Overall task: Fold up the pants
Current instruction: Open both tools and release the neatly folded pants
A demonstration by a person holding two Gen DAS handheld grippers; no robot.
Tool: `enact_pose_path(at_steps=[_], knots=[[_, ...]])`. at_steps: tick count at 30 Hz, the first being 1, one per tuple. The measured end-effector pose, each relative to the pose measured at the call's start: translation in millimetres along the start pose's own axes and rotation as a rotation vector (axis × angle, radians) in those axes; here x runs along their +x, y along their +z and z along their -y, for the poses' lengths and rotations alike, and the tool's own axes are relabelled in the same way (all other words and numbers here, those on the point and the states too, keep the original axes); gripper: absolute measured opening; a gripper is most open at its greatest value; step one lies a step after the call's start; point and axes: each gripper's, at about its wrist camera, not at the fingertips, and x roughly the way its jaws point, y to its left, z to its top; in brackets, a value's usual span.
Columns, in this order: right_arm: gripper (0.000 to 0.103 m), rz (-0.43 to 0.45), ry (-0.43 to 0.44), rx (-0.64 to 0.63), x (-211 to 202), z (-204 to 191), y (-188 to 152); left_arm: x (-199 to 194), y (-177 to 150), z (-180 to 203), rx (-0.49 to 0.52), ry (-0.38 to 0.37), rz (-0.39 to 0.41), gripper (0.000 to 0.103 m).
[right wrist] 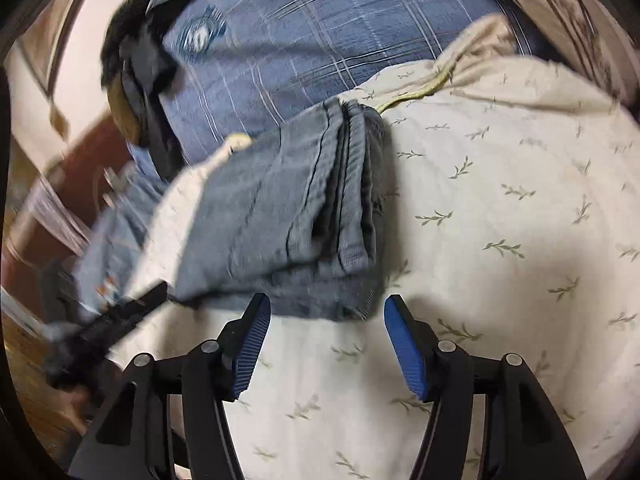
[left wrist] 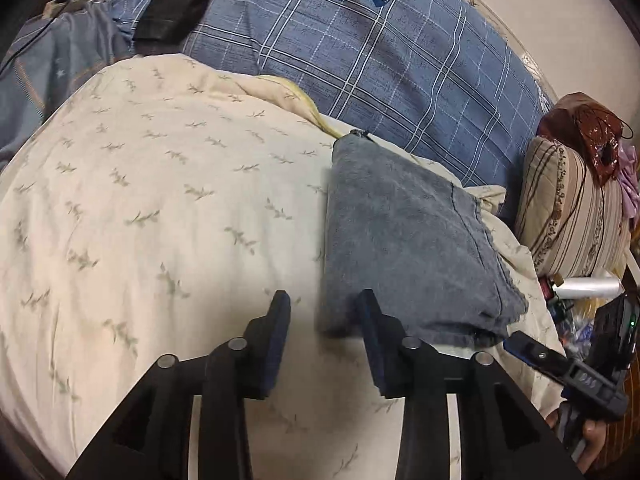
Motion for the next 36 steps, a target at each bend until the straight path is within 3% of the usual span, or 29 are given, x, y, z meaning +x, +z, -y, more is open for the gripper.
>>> enact_pose_path(at_steps=[4, 6, 8, 9, 11, 12, 13, 16, 19, 22, 27, 30, 32, 34, 36], knots=[[0.061, -0.003, -0.134, -0.105, 12.0, -15.3, -4.9, 0.4, -13.3, 14.3, 0.095, 0.034, -0.046, 0.038], [0.060, -0.011, -0.157, -0.139, 20.5, -20.1, -8.0, 7.2, -19.0, 24.6, 0.155, 0.065, -0.074, 0.038], [0.052, -0.023, -0.173, -0.165, 26.3, -23.8, -8.6, 12.1, -19.8, 32.0, 0.190, 0.095, -0.071, 0.038], [0.040, -0.020, -0.208, -0.184, 28.1, -26.0, -8.3, 12.6, -18.9, 34.0, 0.199, 0.100, -0.057, 0.038], [0.030, -0.009, -0.249, -0.197, 29.2, -27.0, -8.1, 12.4, -13.8, 37.2, 0.203, 0.114, -0.012, 0.029], [0.020, 0.000, -0.253, -0.183, 28.0, -24.4, -7.5, 11.4, -12.4, 37.9, 0.203, 0.117, 0.006, 0.008], [0.015, 0.005, -0.252, -0.171, 26.2, -22.5, -6.3, 9.9, -9.7, 38.5, 0.206, 0.128, 0.016, 0.003], [0.007, 0.027, -0.225, -0.136, 16.3, -17.5, -2.8, -5.9, -8.3, 36.3, 0.174, 0.086, 0.081, 0.002], [0.007, 0.041, -0.223, -0.119, 13.4, -13.9, -0.8, -11.8, -9.7, 36.0, 0.170, 0.069, 0.088, 0.002], [0.007, -0.002, -0.233, -0.103, 23.3, -8.6, -4.2, 0.7, -16.4, 31.2, 0.178, 0.119, 0.030, 0.002], [0.007, -0.001, -0.223, -0.101, 20.4, -9.0, -5.4, -0.4, -12.5, 35.1, 0.194, 0.138, 0.032, 0.004], [0.013, -0.025, -0.168, -0.060, 22.4, -4.2, -7.6, 12.6, -13.2, 34.1, 0.183, 0.159, -0.038, 0.005], [0.023, -0.033, -0.145, -0.046, 19.6, -3.9, -8.8, 14.4, -13.1, 35.2, 0.180, 0.165, -0.064, 0.006], [0.044, -0.040, -0.122, -0.019, 16.1, -3.2, -14.6, 11.7, -13.6, 38.1, 0.192, 0.175, -0.065, 0.010], [0.052, -0.068, -0.088, 0.017, 16.6, -1.8, -24.6, 9.1, -17.6, 40.9, 0.201, 0.200, -0.074, 0.017]])
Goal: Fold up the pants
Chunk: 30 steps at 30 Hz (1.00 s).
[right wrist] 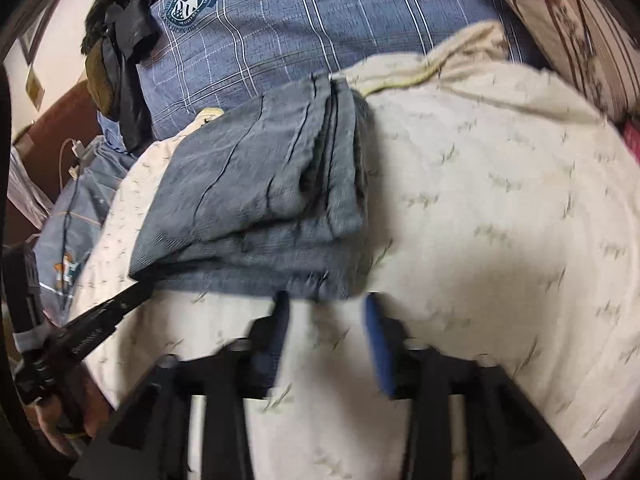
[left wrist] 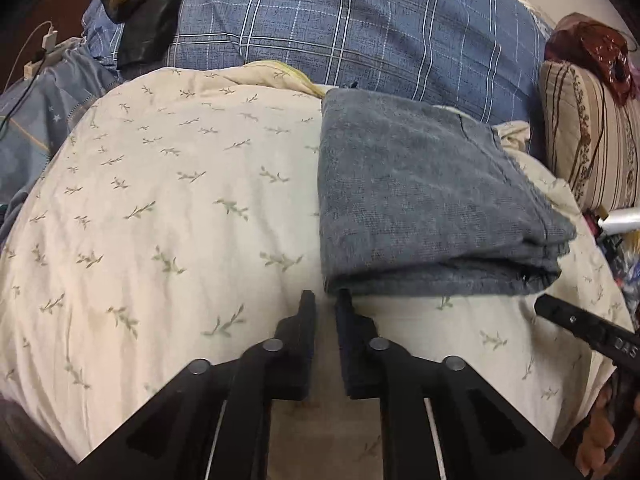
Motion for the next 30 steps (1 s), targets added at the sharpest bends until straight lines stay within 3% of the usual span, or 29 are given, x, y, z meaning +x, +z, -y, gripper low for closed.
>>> enact_pose_path(at_steps=[2, 4, 7, 11, 16, 25, 30], knots=[[0.054, -0.014, 0.003, 0.012, 0.1, -1.5, -10.3, -2.9, -5.2, 2.1, 0.001, 0.018, -0.010, 0.033], [0.064, -0.015, -0.006, -0.003, -2.2, -6.2, -16.2, -7.6, -13.2, 6.9, 0.004, 0.011, -0.026, 0.054], [0.075, -0.024, 0.002, -0.002, -2.9, -12.0, -25.2, -12.6, -20.7, 12.3, 0.018, 0.032, -0.026, 0.060], [0.081, -0.023, 0.001, 0.006, -3.3, -15.3, -28.4, -13.1, -24.5, 23.2, 0.077, 0.074, -0.026, 0.064], [0.082, 0.011, 0.021, 0.055, -6.5, -8.8, -27.0, -13.1, -23.4, 23.1, 0.068, 0.069, -0.028, 0.065], [0.082, 0.213, 0.002, -0.073, -39.4, -30.2, -22.4, -28.8, -21.7, 15.3, 0.019, 0.089, 0.063, 0.065], [0.082, 0.276, -0.013, -0.134, -50.9, -39.1, -19.9, -40.9, -26.9, 17.1, 0.010, 0.112, 0.115, 0.065]])
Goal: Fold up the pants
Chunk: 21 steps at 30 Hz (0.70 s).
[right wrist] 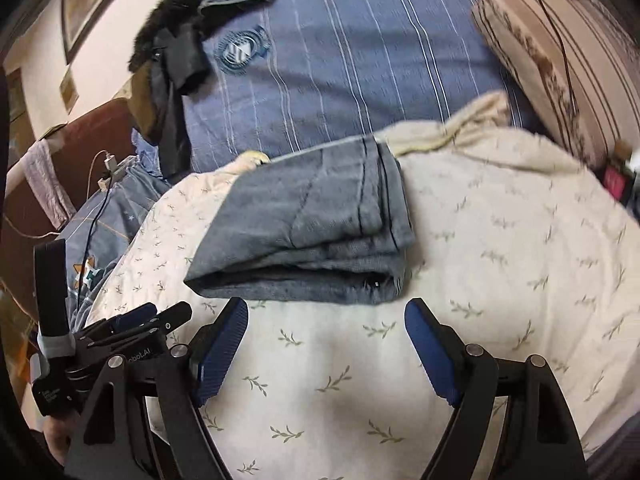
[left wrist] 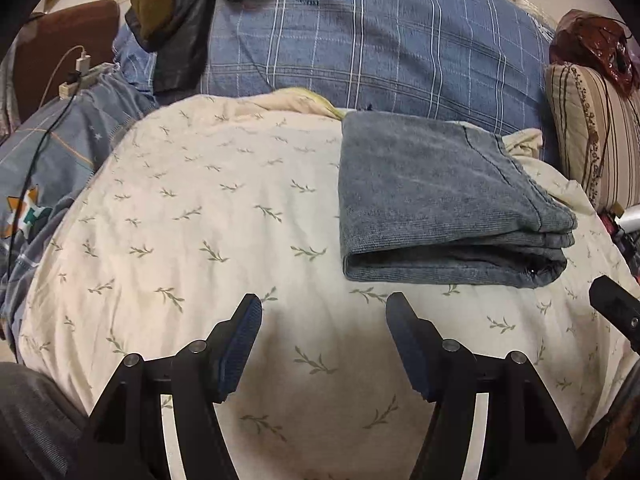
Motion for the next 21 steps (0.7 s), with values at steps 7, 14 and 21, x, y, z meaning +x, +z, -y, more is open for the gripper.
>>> enact_pose_path(at_steps=[7, 14, 21], knots=[[0.082, -0.012, -0.020, -0.002, 1.8, -3.4, -2.1, -32.6, -20.1, 0.0, -0.027, 0.037, 0.117, 0.065], [0.082, -0.037, 0.007, -0.020, 4.4, -9.9, -7.8, -45.9, -28.4, 1.7, -0.047, -0.002, 0.130, 0.065], [0.082, -0.023, -0.011, -0.068, 1.8, -20.8, -9.3, -46.7, -24.2, 1.3, 0.003, 0.026, 0.101, 0.068]])
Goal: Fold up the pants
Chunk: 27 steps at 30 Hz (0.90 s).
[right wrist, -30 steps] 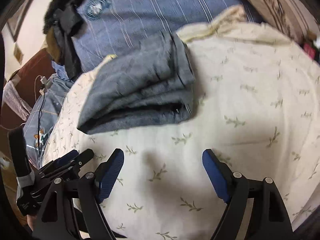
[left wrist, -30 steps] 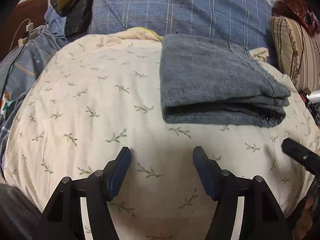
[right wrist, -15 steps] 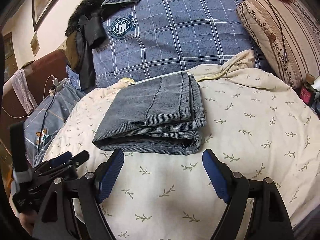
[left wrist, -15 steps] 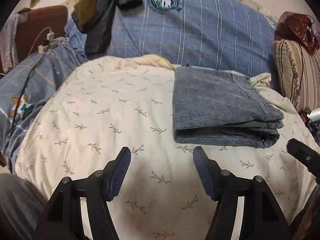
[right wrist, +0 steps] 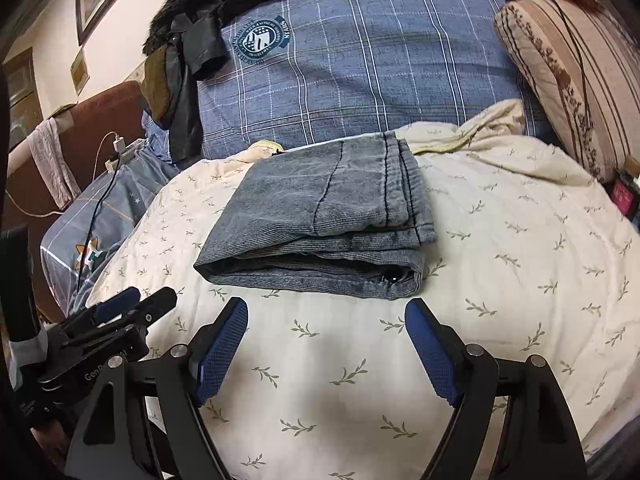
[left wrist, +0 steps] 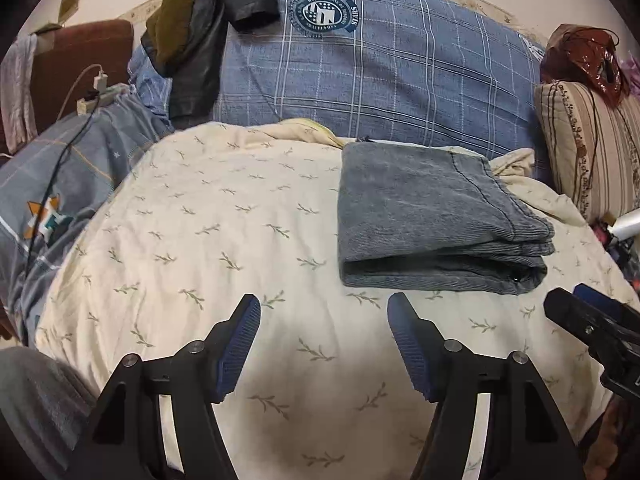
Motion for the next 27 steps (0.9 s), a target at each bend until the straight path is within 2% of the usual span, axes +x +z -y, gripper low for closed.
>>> enact_pose_path(at_steps=[3, 15, 27], knots=[[0.082, 0.009, -0.003, -0.008, -2.0, -1.1, 1.0, 0.1, 4.1, -0.1, 0.007, 0.009, -0.002, 0.071], [0.082, 0.028, -0.025, 0.026, -6.2, 7.9, 4.2, -5.2, 3.5, 7.7, 0.045, -0.024, 0.017, 0.071], [0.082, 0.039, -0.041, 0.023, -8.1, 8.7, 5.0, -10.6, -0.5, 13.3, 0.059, -0.012, 0.025, 0.071]])
